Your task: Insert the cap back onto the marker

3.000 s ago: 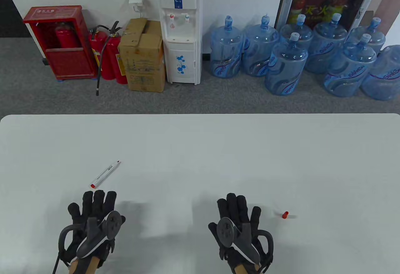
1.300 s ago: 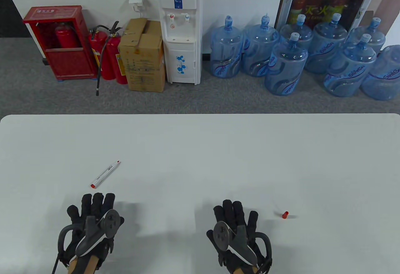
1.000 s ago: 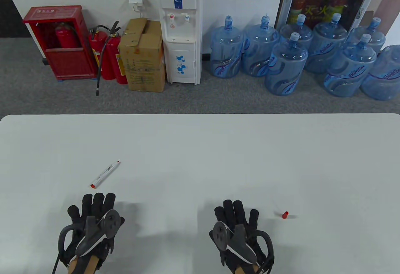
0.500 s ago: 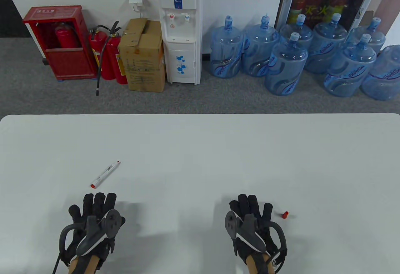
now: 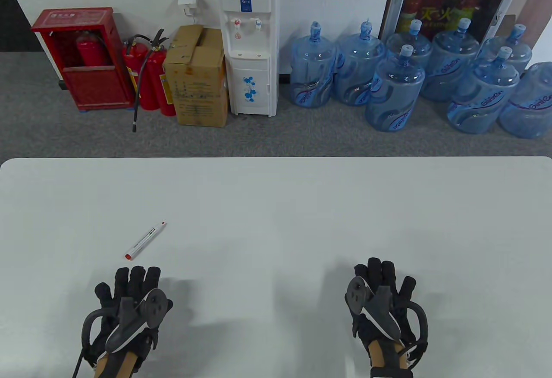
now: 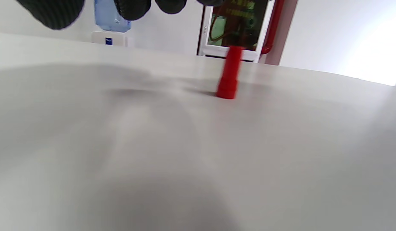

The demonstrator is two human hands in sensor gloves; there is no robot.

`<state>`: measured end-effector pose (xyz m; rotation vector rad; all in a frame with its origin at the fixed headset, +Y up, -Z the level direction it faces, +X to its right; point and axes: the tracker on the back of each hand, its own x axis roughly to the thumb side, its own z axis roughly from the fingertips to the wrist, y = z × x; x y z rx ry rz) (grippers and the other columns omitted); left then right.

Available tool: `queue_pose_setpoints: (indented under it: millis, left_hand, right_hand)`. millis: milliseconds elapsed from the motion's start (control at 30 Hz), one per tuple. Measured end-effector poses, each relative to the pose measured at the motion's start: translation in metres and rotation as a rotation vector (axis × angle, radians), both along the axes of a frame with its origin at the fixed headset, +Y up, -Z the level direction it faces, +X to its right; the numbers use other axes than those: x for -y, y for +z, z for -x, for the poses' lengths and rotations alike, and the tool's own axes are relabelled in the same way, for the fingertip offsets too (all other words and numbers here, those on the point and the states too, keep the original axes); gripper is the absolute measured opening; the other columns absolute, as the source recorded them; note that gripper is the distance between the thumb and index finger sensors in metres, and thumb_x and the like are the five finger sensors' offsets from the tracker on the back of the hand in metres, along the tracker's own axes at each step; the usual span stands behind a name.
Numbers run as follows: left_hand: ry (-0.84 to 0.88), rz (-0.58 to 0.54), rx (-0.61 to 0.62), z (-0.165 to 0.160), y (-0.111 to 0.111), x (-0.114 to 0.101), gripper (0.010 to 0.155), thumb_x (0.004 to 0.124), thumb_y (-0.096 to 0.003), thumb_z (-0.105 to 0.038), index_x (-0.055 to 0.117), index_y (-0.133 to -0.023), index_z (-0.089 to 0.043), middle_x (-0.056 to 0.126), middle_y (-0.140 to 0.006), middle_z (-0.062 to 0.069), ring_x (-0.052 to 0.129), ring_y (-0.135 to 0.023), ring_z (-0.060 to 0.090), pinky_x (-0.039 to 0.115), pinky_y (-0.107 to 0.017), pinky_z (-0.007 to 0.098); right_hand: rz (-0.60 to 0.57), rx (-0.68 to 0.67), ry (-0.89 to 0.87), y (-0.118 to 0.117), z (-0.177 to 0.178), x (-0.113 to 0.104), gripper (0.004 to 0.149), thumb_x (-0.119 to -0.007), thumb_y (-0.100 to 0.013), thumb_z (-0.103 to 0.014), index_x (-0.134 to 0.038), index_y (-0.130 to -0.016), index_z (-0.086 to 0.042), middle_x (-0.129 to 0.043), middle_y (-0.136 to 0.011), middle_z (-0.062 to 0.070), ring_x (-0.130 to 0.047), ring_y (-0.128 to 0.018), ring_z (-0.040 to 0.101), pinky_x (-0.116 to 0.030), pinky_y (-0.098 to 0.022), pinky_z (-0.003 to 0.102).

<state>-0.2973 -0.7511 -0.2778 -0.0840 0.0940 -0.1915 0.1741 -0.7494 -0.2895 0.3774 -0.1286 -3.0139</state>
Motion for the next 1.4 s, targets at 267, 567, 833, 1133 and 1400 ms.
queue_pose_setpoints:
  millis: [267,567,833,1133,1400]
  left_hand:
    - [-0.004,0.009,-0.005,0.0,0.0,0.0,0.081,0.049,-0.0422,-0.065,0.025,-0.113,-0.033,0.042,-0.126,0.008,0.037,-0.118,0.042,0.032,-0.075,0.073]
    - [-0.009,0.013,-0.012,0.001,-0.001,-0.001,0.081,0.05,-0.0422,-0.065,0.025,-0.113,-0.033,0.043,-0.126,0.008,0.037,-0.118,0.041,0.032,-0.075,0.073]
    - [-0.014,0.011,-0.009,0.0,-0.001,0.0,0.081,0.05,-0.0423,-0.065,0.025,-0.113,-0.033,0.043,-0.126,0.007,0.037,-0.118,0.041,0.032,-0.076,0.073]
    - [-0.014,0.015,-0.012,0.0,-0.002,0.0,0.081,0.05,-0.0423,-0.065,0.025,-0.113,-0.033,0.043,-0.126,0.007,0.038,-0.119,0.041,0.032,-0.075,0.073]
    - [-0.015,0.019,-0.012,0.001,-0.002,0.0,0.081,0.05,-0.0423,-0.065,0.025,-0.113,-0.033,0.043,-0.126,0.007,0.038,-0.118,0.041,0.032,-0.075,0.073]
  right_hand:
    - [0.002,0.107,-0.032,0.003,-0.038,0.006,0.073,-0.058,-0.041,-0.065,-0.035,-0.106,-0.041,-0.029,-0.119,-0.009,-0.029,-0.111,0.021,-0.033,-0.074,0.061]
    - [-0.017,0.173,-0.034,0.006,-0.064,0.009,0.071,-0.066,-0.04,-0.063,-0.041,-0.104,-0.047,-0.037,-0.119,-0.006,-0.037,-0.112,0.023,-0.039,-0.075,0.062]
    - [-0.062,0.168,-0.014,0.007,-0.067,0.01,0.066,-0.074,-0.039,-0.06,-0.051,-0.1,-0.049,-0.061,-0.112,-0.005,-0.068,-0.104,0.023,-0.051,-0.074,0.061]
    - [-0.099,0.153,-0.014,0.004,-0.065,0.009,0.062,-0.079,-0.037,-0.055,-0.061,-0.096,-0.048,-0.079,-0.097,-0.008,-0.086,-0.085,0.019,-0.056,-0.073,0.06]
    - [-0.103,0.148,-0.058,0.001,-0.061,0.01,0.052,-0.083,-0.037,-0.05,-0.074,-0.088,-0.046,-0.089,-0.086,-0.011,-0.093,-0.073,0.016,-0.059,-0.072,0.06]
